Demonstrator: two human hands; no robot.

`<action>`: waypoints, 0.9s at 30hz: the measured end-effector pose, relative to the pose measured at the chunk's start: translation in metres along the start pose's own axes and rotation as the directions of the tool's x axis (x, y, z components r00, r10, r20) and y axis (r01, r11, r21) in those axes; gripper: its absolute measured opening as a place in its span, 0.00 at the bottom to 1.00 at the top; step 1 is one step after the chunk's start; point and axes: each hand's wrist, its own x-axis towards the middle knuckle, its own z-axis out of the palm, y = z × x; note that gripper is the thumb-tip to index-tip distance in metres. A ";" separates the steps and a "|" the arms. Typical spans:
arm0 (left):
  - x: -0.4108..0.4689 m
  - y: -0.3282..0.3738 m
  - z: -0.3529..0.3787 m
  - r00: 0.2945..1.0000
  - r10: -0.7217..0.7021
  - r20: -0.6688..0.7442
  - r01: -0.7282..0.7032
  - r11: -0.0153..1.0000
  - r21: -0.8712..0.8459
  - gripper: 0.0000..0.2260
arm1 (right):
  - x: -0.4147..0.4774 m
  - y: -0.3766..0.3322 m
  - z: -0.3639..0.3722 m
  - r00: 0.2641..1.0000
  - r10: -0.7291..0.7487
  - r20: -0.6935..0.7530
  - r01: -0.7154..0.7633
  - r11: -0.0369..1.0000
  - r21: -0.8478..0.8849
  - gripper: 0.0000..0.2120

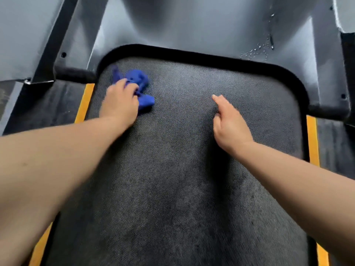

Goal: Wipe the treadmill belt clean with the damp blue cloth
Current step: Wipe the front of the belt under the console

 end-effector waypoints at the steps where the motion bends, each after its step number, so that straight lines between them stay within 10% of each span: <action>1: -0.007 0.002 -0.002 0.998 -0.056 -0.016 0.056 0.998 -0.004 0.15 | 0.000 -0.001 0.000 1.000 0.001 0.021 0.000 1.000 -0.011 0.25; 5: -0.062 0.055 0.008 0.946 0.324 -0.005 -0.320 0.931 -0.174 0.19 | 0.003 0.004 -0.001 0.998 0.048 0.044 -0.045 0.996 -0.074 0.26; 9: -0.054 0.041 0.009 0.704 0.702 0.105 -0.691 0.712 -0.129 0.13 | 0.001 0.013 -0.001 0.995 0.089 0.039 -0.084 0.990 -0.112 0.25; 14: -0.021 0.010 0.009 0.999 -0.031 -0.024 0.031 0.999 0.035 0.20 | -0.006 0.006 0.008 0.996 0.037 0.084 -0.026 0.991 -0.132 0.26; 17: -0.051 0.063 0.017 0.995 0.092 0.031 -0.090 0.994 -0.061 0.20 | 0.001 -0.003 0.012 0.994 0.014 0.108 0.004 0.987 -0.160 0.27; 22: -0.060 0.071 0.021 0.780 0.622 0.066 -0.614 0.781 -0.113 0.16 | 0.014 0.003 0.002 0.990 0.073 0.118 -0.040 0.965 -0.261 0.26; 24: -0.038 0.045 0.018 0.864 0.504 0.003 -0.504 0.864 0.003 0.15 | 0.008 0.010 0.003 0.985 0.075 0.155 -0.021 0.946 -0.325 0.26; 27: -0.029 0.028 0.011 0.999 -0.019 -0.035 0.019 1.000 0.005 0.16 | -0.003 0.015 0.009 0.977 0.061 0.203 0.020 0.927 -0.375 0.26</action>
